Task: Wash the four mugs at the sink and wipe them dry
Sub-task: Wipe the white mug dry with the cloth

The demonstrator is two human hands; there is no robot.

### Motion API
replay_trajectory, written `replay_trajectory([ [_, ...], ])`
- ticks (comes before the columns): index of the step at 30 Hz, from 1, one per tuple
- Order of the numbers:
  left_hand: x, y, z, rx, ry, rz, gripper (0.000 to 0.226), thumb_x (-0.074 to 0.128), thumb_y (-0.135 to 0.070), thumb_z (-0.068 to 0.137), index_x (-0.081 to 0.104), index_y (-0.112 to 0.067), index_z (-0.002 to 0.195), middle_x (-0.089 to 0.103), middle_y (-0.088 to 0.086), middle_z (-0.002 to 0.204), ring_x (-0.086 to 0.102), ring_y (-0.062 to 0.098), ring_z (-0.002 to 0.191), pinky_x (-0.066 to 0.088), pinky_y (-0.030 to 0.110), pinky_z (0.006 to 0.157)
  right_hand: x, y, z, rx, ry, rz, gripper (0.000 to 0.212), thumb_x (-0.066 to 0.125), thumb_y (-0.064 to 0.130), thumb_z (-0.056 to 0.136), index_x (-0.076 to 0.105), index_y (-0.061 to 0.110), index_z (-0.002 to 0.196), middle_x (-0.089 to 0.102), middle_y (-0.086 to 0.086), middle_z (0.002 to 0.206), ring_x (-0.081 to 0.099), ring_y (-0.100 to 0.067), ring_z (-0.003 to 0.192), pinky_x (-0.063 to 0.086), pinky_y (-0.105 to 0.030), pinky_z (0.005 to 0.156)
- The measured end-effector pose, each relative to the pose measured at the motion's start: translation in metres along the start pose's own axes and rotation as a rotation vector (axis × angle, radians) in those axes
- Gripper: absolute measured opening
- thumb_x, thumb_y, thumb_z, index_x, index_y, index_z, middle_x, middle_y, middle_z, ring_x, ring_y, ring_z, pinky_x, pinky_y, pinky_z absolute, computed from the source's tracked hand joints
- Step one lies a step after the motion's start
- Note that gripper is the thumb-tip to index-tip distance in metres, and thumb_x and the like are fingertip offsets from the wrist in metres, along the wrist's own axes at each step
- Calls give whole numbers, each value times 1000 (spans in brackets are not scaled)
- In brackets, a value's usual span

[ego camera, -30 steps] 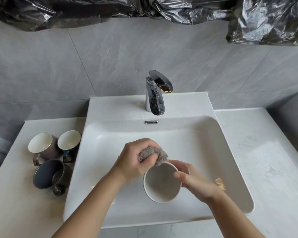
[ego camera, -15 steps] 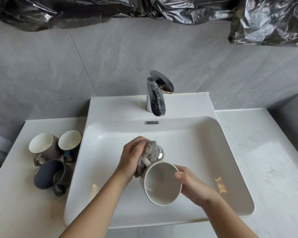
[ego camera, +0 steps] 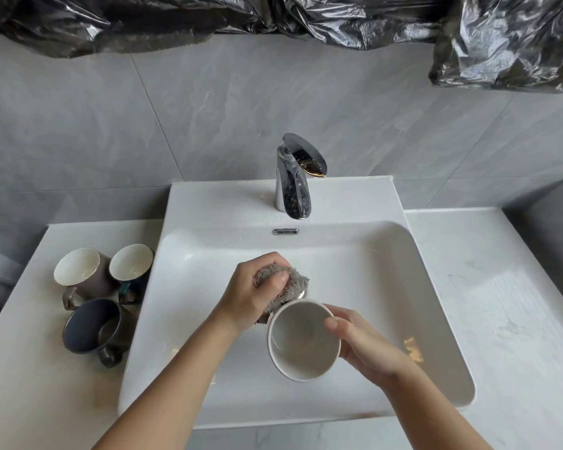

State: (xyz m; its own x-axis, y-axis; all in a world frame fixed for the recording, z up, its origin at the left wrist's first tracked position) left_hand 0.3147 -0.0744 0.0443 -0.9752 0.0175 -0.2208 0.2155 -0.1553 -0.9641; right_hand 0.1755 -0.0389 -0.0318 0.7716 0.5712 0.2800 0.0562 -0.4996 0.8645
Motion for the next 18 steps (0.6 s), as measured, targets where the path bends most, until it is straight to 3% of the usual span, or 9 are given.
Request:
replay_trajectory([
  [3, -2, 18, -4, -200, -154, -255, 25, 52, -38, 81, 58, -16, 70, 53, 1, 63, 47, 18, 59, 37, 29, 59, 2, 4, -2, -27, 25, 72, 68, 80, 61, 59, 75, 16, 110, 69, -8, 96, 65, -19, 83, 53, -25, 64],
  [5, 3, 35, -10, -378, -267, -464, 23, 50, -26, 92, 58, -11, 77, 57, 4, 64, 54, 20, 56, 43, 30, 59, 4, 7, -2, -34, 30, 86, 74, 83, 68, 52, 76, 19, 107, 71, -7, 94, 66, -20, 83, 54, -26, 65],
  [7, 14, 51, -17, -544, -301, -651, 25, 48, -26, 96, 60, -5, 87, 64, 13, 73, 63, 24, 61, 51, 32, 65, 2, 8, -3, -43, 24, 90, 75, 83, 69, 51, 76, 19, 107, 70, -8, 94, 65, -21, 83, 55, -27, 67],
  [11, 7, 79, -34, -704, -402, -692, 38, 57, -42, 89, 66, -5, 90, 70, 24, 96, 67, 31, 82, 49, 38, 76, -3, 8, -6, -63, -6, 139, 79, 85, 67, 53, 75, 12, 109, 69, -14, 98, 66, -25, 87, 54, -30, 69],
  [13, 7, 88, -42, -742, -350, -655, 51, 63, -53, 81, 68, -6, 100, 68, 23, 105, 65, 31, 86, 44, 34, 64, -9, 8, -6, -73, -41, 183, 84, 84, 66, 54, 71, 9, 114, 70, -19, 107, 67, -29, 95, 56, -33, 75],
  [16, 21, 87, -52, -723, -196, -674, 51, 58, -58, 80, 67, -9, 92, 61, 23, 68, 56, 30, 55, 37, 31, 52, -13, 14, -2, -112, -72, 230, 82, 83, 67, 56, 72, 15, 118, 65, -22, 124, 63, -34, 110, 55, -44, 90],
  [18, 38, 73, -55, -672, -84, -767, 58, 61, -62, 78, 66, -10, 103, 59, 19, 65, 55, 30, 51, 42, 32, 50, -12, 20, 1, -136, -81, 225, 77, 81, 68, 59, 73, 19, 118, 65, -19, 125, 63, -32, 112, 51, -47, 95],
])
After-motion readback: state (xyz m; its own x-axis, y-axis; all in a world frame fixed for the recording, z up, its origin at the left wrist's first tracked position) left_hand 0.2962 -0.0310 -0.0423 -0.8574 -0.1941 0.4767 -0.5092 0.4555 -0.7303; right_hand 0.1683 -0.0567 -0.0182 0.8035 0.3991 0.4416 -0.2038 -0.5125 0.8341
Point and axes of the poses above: each hand's wrist, its own z-axis towards the middle knuckle, its own x-axis out of the palm, y = z × x, the point moved 10 cm from there along z, towards the middle knuckle
